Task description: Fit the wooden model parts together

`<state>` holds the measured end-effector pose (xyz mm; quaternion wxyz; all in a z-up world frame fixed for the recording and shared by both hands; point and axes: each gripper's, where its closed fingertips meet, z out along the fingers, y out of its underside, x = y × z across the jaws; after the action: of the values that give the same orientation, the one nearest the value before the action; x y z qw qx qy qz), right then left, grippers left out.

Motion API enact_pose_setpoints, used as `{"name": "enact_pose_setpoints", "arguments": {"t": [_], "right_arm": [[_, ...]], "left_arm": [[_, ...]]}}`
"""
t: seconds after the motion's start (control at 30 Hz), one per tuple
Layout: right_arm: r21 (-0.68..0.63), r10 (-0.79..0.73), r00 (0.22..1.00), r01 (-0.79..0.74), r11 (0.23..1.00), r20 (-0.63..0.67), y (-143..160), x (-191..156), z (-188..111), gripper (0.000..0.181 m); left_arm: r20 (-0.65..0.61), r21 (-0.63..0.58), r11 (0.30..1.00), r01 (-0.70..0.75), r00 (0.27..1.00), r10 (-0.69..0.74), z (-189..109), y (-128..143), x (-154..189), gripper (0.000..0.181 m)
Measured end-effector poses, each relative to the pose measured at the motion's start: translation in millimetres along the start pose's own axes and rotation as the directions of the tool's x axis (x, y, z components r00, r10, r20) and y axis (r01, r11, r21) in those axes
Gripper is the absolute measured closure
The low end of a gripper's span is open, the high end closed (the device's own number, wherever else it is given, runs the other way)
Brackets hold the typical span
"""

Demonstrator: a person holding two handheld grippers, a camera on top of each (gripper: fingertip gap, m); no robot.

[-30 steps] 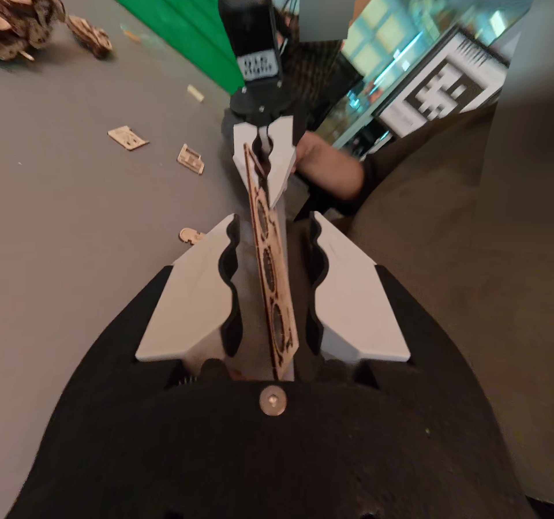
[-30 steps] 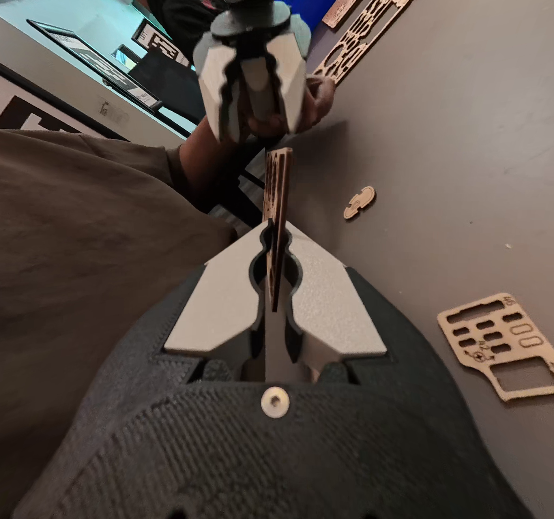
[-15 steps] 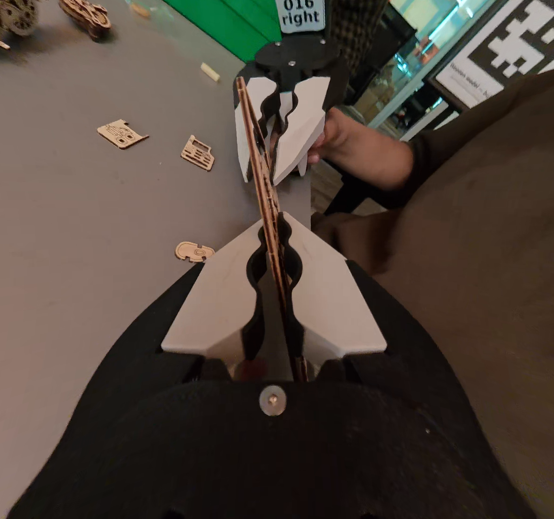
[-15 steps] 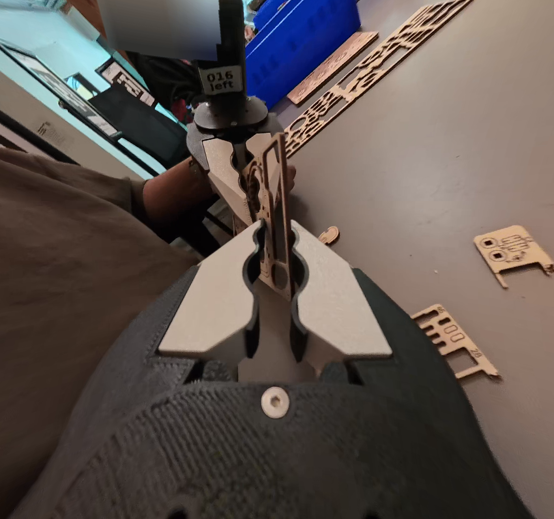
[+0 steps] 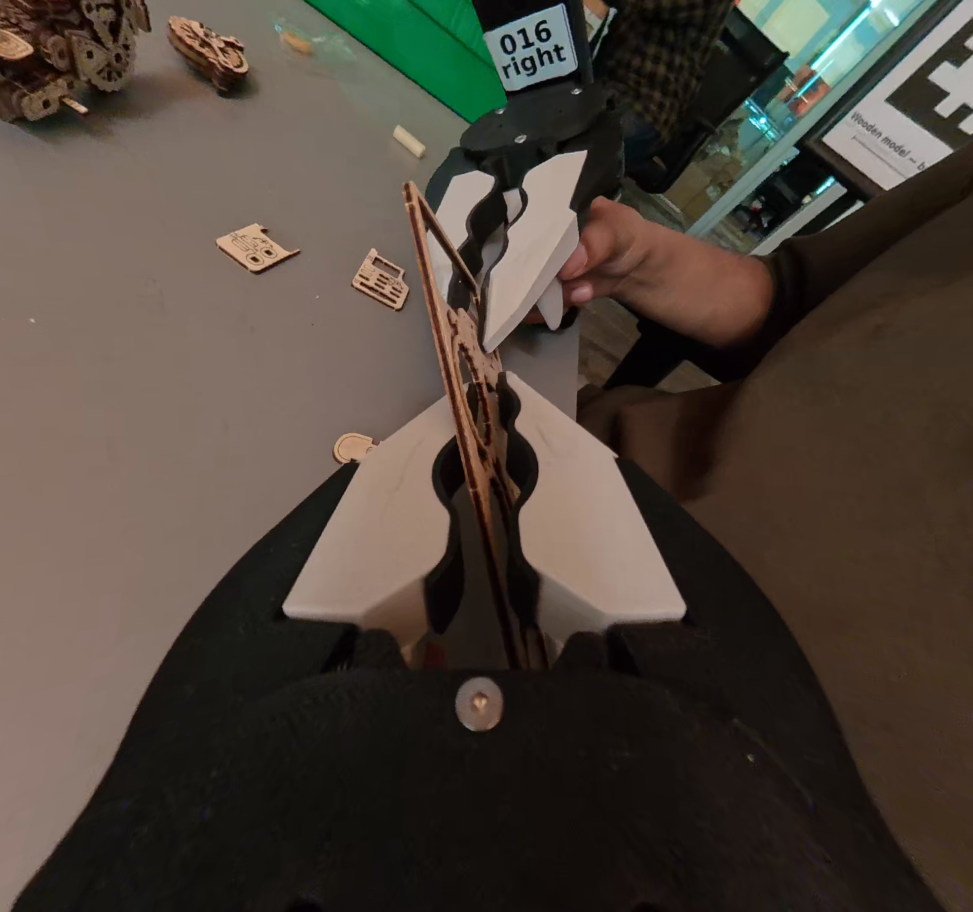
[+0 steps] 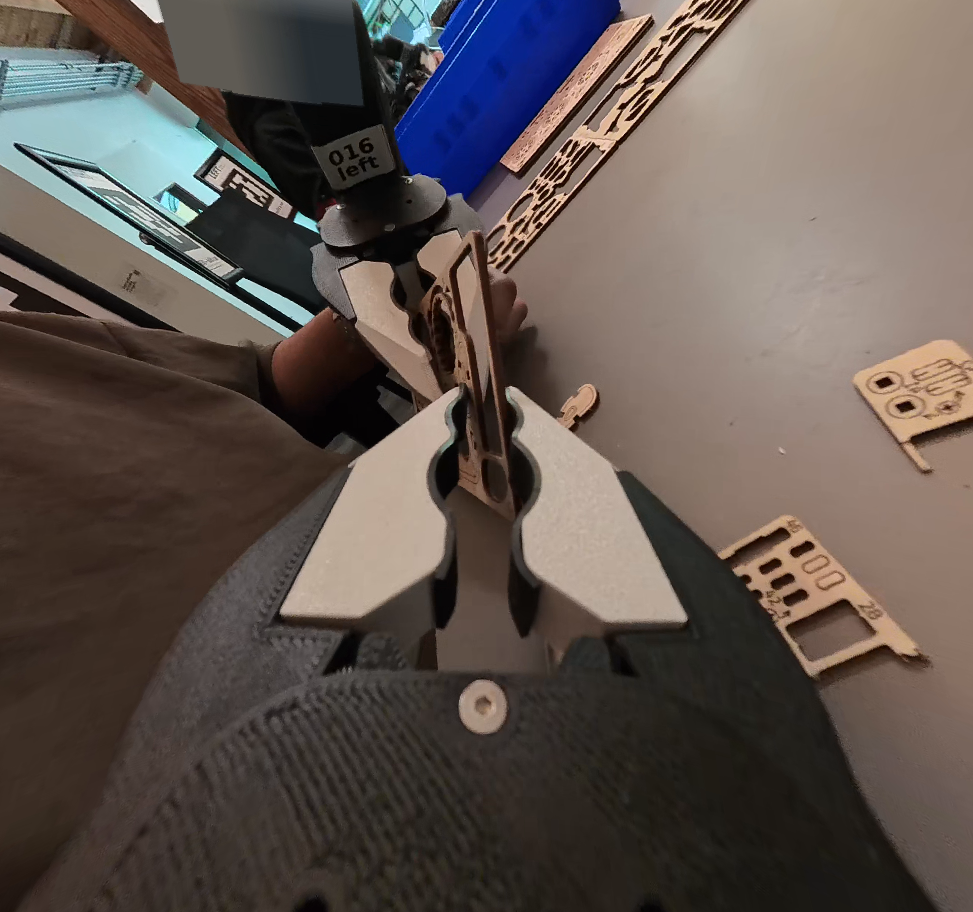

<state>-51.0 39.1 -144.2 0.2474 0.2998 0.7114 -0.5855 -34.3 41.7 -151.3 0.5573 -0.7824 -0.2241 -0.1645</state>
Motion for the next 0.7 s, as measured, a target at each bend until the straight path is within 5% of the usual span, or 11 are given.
{"name": "enact_pose_setpoints", "arguments": {"t": [0.7], "right_arm": [[-0.002, -0.014, 0.994, 0.013, 1.0, -0.107, -1, 16, 10, 0.165]], "left_arm": [[0.045, -0.012, 0.992, 0.125, 0.991, -0.124, -1, 5, -15, 0.178]]}}
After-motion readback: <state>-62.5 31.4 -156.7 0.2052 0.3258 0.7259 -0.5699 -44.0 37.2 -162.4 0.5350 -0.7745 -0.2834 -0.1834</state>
